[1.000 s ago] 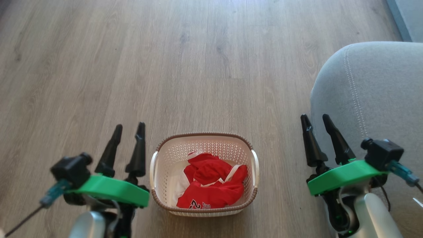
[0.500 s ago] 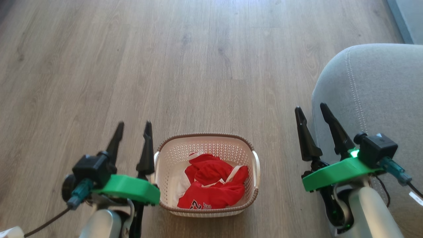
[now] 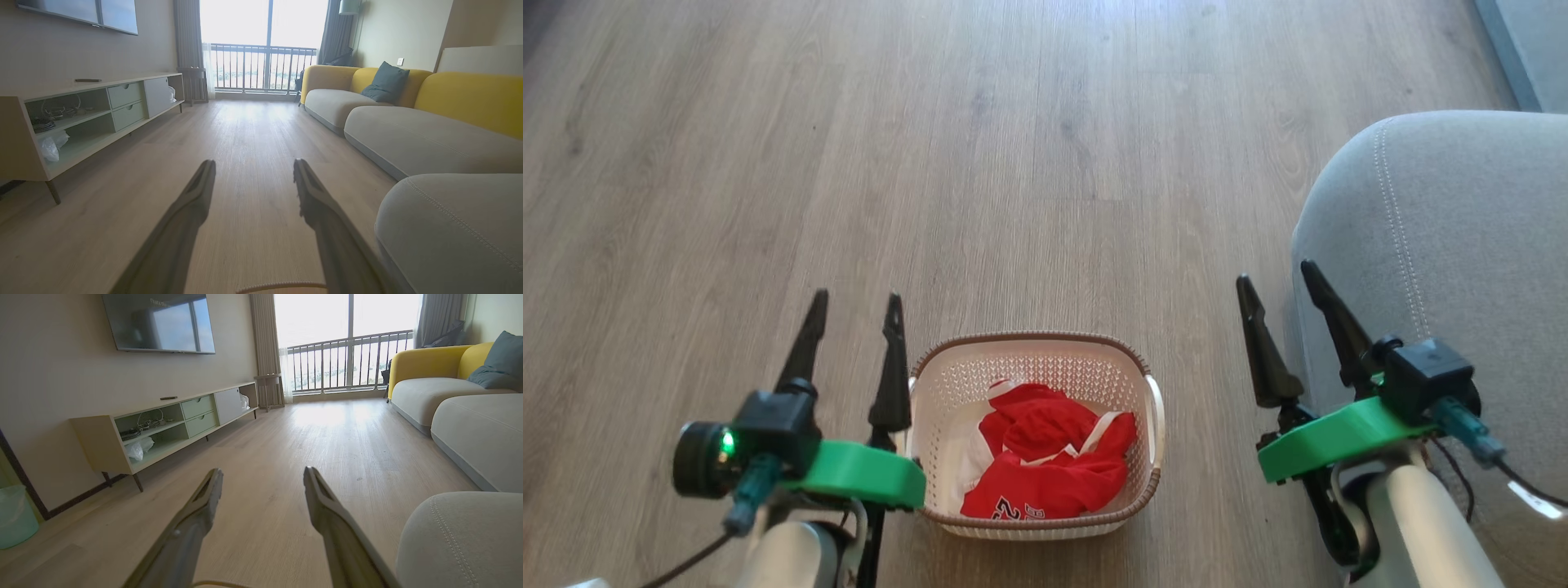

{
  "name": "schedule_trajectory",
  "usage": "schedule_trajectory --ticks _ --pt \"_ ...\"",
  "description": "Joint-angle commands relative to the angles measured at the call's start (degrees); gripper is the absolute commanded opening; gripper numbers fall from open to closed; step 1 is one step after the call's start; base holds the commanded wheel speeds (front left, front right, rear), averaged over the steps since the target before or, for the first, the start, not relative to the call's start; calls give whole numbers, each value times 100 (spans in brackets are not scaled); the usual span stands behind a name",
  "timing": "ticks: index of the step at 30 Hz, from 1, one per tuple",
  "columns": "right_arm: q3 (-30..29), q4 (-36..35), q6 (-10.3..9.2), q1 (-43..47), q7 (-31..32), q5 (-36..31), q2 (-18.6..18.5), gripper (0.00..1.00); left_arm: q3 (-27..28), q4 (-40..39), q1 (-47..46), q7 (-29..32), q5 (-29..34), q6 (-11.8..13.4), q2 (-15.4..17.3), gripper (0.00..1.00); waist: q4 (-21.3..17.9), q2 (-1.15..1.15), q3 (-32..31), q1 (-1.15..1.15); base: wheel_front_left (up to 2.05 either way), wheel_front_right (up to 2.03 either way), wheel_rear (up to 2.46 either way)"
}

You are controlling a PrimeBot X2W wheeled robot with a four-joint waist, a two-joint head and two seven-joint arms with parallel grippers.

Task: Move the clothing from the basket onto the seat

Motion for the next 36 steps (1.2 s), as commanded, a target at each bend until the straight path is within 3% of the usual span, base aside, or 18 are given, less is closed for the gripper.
schedule_trajectory --ticks 1,9,17,29,36 --pt "145 -154 37 -193 -86 -133 -1 100 103 -166 -170 -67 139 -9 19 100 2 0 -9 0 0 0 0" --pt "-104 785 41 -154 -238 -449 -1 100 197 602 -26 -218 501 -384 -165 100 55 0 -45 0 0 0 0" --pt "-67 1020 42 -265 -277 -624 0 100 389 956 -67 -256 522 -748 -247 100 59 0 6 0 0 0 0" --pt "-83 1012 42 -327 -277 -676 0 100 352 1062 -111 -256 559 -870 -262 100 32 0 129 0 0 0 0" --pt "-296 1619 42 -384 -277 -1059 0 100 264 1496 -225 -256 471 -1112 -262 100 -144 0 564 0 0 0 0"
